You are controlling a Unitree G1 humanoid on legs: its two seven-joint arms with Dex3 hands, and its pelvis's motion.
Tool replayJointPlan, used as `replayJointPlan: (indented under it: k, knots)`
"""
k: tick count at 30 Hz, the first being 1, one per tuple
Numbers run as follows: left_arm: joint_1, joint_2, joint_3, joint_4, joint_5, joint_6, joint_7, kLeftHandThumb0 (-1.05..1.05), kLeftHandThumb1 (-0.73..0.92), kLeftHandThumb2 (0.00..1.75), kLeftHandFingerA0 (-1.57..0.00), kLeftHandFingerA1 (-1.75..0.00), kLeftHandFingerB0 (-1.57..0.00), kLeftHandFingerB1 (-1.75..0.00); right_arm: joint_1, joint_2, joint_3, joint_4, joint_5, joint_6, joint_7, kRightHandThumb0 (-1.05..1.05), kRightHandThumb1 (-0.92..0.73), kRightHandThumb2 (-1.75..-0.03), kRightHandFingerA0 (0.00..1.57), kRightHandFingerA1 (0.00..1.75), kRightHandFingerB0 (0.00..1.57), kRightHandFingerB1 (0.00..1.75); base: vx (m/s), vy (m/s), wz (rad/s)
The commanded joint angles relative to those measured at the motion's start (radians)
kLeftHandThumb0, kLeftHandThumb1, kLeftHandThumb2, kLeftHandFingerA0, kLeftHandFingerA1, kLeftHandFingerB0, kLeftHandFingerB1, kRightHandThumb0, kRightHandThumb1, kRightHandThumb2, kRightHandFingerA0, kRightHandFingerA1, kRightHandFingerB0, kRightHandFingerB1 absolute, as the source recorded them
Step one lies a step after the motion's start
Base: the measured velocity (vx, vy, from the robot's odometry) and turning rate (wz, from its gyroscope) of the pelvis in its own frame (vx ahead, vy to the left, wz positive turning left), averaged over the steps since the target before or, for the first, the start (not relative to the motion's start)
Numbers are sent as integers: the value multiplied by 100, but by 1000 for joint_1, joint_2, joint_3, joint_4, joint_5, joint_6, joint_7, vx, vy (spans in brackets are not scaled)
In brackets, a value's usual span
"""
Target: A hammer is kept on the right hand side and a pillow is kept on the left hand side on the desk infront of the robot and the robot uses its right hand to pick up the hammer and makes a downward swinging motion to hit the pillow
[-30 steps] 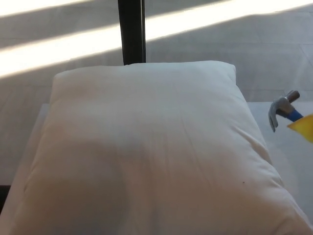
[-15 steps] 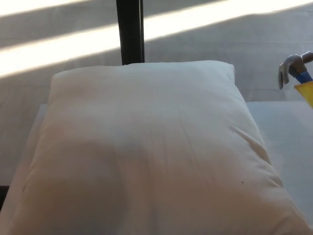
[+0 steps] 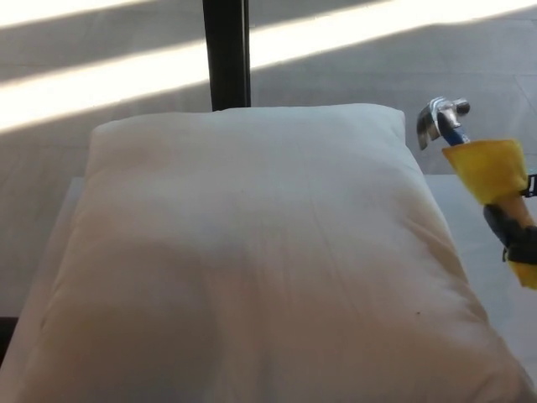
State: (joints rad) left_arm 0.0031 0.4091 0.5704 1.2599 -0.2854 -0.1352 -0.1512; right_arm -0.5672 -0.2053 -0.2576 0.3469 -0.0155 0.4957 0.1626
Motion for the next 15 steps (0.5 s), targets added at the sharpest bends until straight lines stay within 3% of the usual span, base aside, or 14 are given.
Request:
replayJointPlan:
  k: [1,4,5,8,10,11,15]
  knots:
    - [10,18,6,13,-10,-30,-2,-55,69,61,-72,-51,-55,-46,-233,84,1,-438,494,744,222,-34,-66,-114,102,175,70,165,0,0,0]
    - [17,13,13,6,-19,-30,-9,-56,69,60,-73,-52,-55,-46,-262,108,-19,-453,499,777,210,-34,-63,-118,102,175,71,167,0,0,0]
    - [20,8,12,0,-19,-32,-8,-56,69,61,-71,-52,-55,-47,-276,113,-30,-442,509,796,218,-35,-66,-107,101,175,75,166,0,0,0]
    - [25,-1,9,0,-17,-38,-5,-55,69,61,-69,-51,-54,-45,-315,137,-60,-410,550,820,235,-30,-62,-111,100,175,74,165,0,0,0]
    - [29,1,13,8,-20,-41,-16,-55,69,61,-70,-50,-55,-45,-343,159,-70,-416,553,819,221,-32,-61,-111,100,175,84,146,0,0,0]
    - [28,1,16,10,-23,-37,-15,-54,69,61,-72,-50,-56,-45,-360,166,-79,-412,558,823,218,-33,-59,-111,98,175,81,154,0,0,0]
    - [28,3,17,-1,-24,-31,-15,-54,69,60,-68,-51,-53,-45,-418,195,-113,-403,572,808,198,-31,-56,-118,98,175,84,157,0,0,0]
